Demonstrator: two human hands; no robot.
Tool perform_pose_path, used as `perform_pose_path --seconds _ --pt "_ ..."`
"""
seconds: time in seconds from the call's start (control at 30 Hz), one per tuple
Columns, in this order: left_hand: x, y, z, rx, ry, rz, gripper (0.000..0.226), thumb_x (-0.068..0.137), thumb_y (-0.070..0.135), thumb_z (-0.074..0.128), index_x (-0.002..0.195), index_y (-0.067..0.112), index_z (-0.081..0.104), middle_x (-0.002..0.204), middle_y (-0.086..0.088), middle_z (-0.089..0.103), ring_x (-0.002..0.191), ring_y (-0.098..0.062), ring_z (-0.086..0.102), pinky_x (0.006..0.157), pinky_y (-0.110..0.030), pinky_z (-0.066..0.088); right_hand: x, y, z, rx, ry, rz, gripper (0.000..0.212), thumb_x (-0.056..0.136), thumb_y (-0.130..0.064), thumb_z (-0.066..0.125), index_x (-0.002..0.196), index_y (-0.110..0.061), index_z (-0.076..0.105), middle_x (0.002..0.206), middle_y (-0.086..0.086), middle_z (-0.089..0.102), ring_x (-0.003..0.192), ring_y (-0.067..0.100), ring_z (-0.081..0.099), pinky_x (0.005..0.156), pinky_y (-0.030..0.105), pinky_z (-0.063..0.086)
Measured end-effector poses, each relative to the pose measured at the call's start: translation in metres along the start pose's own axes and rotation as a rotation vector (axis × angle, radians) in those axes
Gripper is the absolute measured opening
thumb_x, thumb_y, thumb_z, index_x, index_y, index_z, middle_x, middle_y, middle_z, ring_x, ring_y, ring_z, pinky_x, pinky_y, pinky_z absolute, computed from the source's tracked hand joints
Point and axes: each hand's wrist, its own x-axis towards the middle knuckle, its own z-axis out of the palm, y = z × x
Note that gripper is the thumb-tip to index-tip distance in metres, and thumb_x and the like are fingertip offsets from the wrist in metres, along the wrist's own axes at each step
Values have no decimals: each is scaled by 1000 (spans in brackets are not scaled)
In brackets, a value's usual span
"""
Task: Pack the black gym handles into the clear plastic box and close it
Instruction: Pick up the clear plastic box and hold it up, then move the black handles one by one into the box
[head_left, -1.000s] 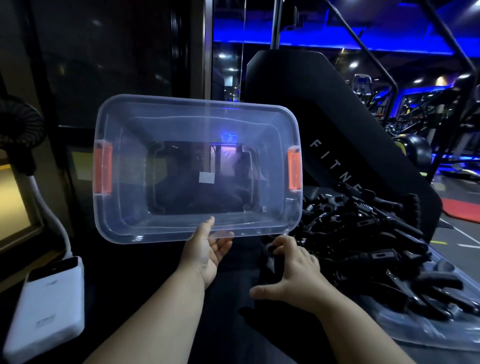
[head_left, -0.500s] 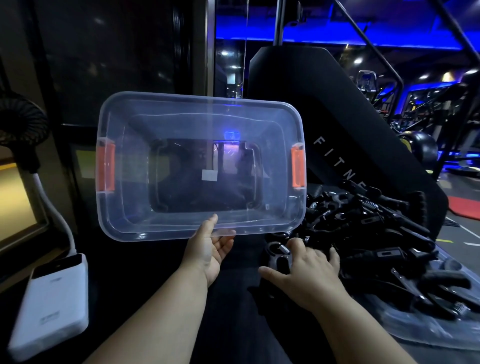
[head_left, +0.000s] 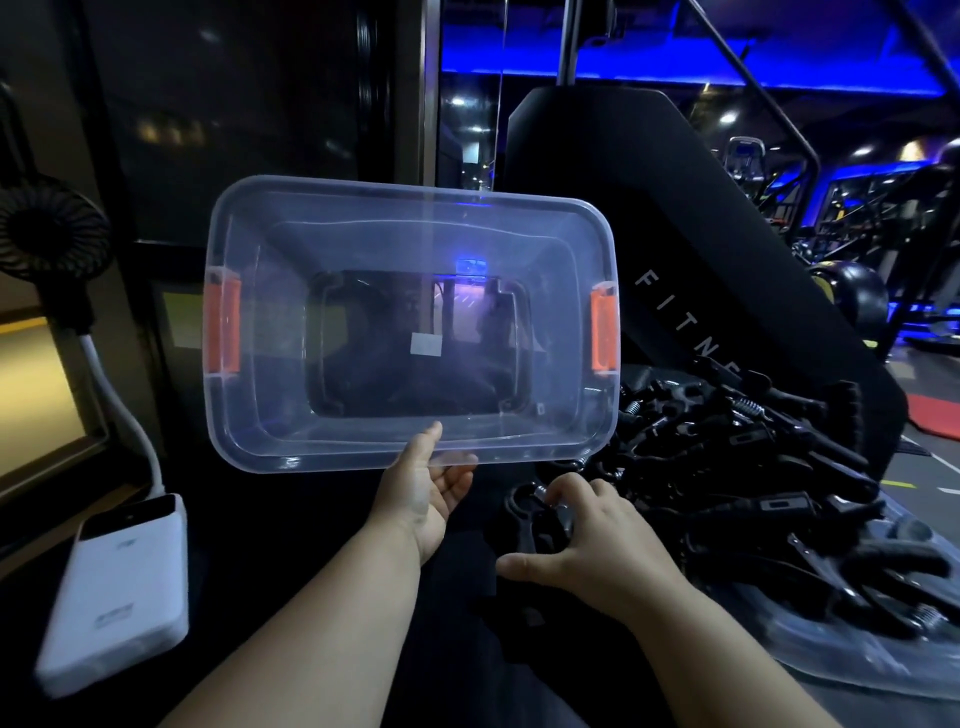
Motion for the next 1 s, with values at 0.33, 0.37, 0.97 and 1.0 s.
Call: perform_pose_path --seconds 0.33,0.37,0.97,1.0 --pt "2 0 1 -17 24 -27 17 91 25 56 101 11 55 59 -7 67 53 -15 63 47 -20 51 1 1 -4 304 188 -48 65 40 -61 84 92 -40 51 102 -20 44 93 -9 45 69 11 35" --pt "2 0 1 -18 27 -34 16 91 24 56 99 10 55 58 -7 67 52 -15 62 47 -20 51 1 1 -3 332 226 -60 62 42 -56 85 91 -38 52 102 -20 45 94 -9 44 69 9 34" --pt "-47 -1 4 -64 62 -176 7 90 11 51 89 5 55 82 -17 65 66 -22 61 55 -26 54 -5 0 -6 781 627 -313 53 60 -6 88 91 -36 57 80 -10 54 75 9 54 74 15 45" --pt "-52 0 2 -80 50 -179 8 90 10 50 89 5 55 85 -18 65 68 -24 62 58 -27 55 -6 0 -6 801 630 -315 56 59 -5 88 93 -37 56 80 -11 54 75 8 54 75 15 45"
